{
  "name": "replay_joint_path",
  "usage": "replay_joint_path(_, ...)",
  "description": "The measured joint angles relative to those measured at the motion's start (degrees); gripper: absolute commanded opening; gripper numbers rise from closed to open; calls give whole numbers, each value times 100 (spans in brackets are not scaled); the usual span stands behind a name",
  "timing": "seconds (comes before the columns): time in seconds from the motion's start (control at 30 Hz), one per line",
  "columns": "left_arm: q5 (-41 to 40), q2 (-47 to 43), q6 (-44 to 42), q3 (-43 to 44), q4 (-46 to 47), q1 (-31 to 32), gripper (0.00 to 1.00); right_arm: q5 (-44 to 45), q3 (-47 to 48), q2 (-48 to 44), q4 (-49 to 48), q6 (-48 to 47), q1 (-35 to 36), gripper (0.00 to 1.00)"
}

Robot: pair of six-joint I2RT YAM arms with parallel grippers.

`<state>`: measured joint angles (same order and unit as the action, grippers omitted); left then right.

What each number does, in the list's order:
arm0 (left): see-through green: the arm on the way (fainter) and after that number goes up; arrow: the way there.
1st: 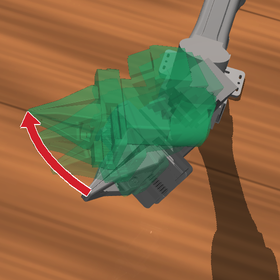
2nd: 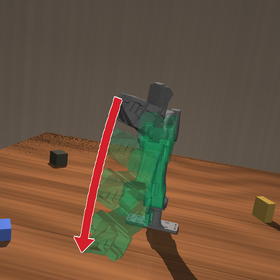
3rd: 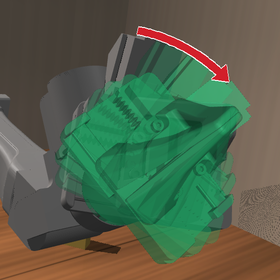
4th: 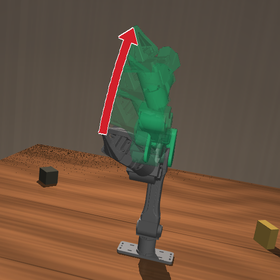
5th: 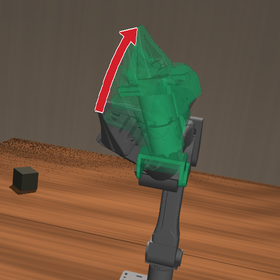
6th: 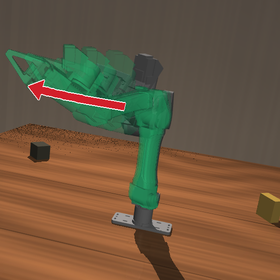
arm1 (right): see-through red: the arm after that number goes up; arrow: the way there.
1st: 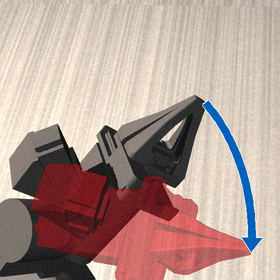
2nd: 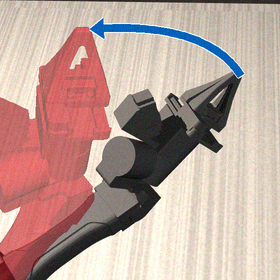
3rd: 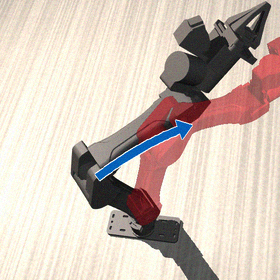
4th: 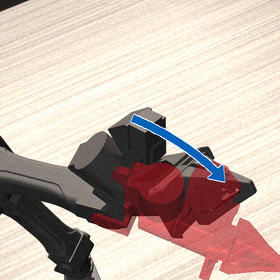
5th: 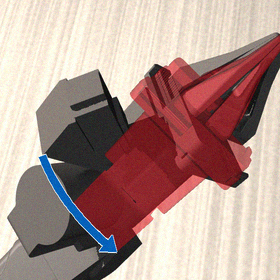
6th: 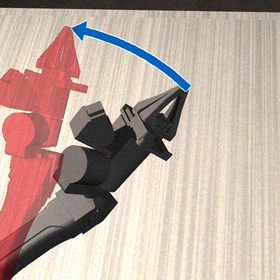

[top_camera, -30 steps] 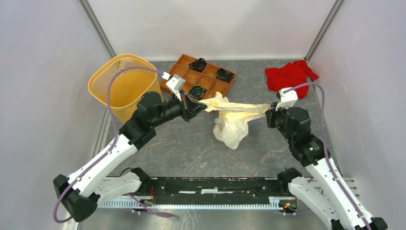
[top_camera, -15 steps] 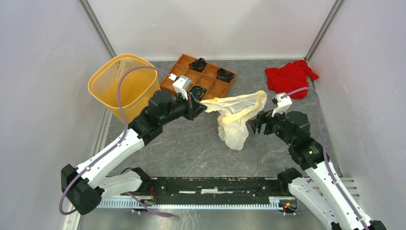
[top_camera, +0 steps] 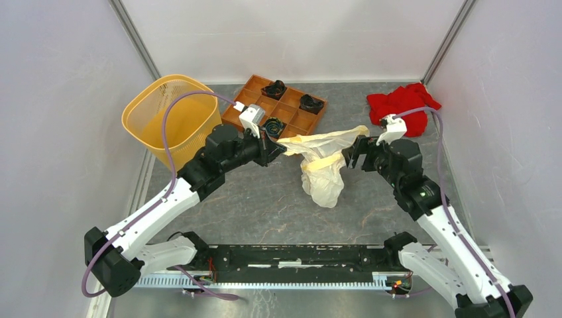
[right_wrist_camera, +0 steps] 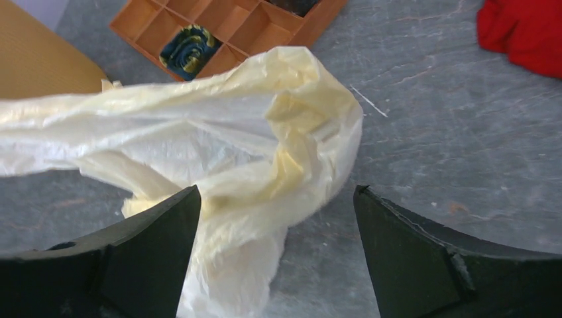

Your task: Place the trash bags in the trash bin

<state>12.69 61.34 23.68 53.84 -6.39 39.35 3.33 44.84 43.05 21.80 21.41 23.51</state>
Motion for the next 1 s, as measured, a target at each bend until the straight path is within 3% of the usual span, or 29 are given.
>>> replay_joint_path(0.1,-4,-7,0,2,0,-2,2,11,-240,210,-409,407,0,87)
replay_joint_path(0.17,-9,-22,0,2,0,0,2,79,-546,221,-592,595,2,71)
replay_joint_path(0.23,-13,-37,0,2,0,0,2,181,-852,216,-717,671,0,44)
replay_joint_path(0.33,-66,-44,2,2,-11,0,2,306,-1235,219,-896,623,2,19)
replay_joint_path(0.43,-330,-35,13,57,-275,0,2,409,-1287,330,-848,433,0,18)
replay_joint_path(0.57,-800,146,52,476,-1001,0,2,448,-1268,579,-614,-33,2,1)
replay_joint_path(0.67,-968,492,57,881,-1329,0,2,431,-1012,1043,-210,-299,0,0)
replay_joint_path(0.77,-1156,1209,55,1735,-1915,0,2,540,-155,1709,437,-586,0,0)
replay_joint_path(0.9,-1292,2527,42,4022,-2660,-2,2,859,2817,2900,1458,-1143,-4,0)
replay_joint_path(0.97,-1097,2717,-2,4900,-2741,-15,2,839,4533,3108,1482,-1484,-4,0)
replay_joint_path(1.0,-977,2667,-35,5200,-2675,-17,2,817,4852,3042,1419,-1569,-4,1)
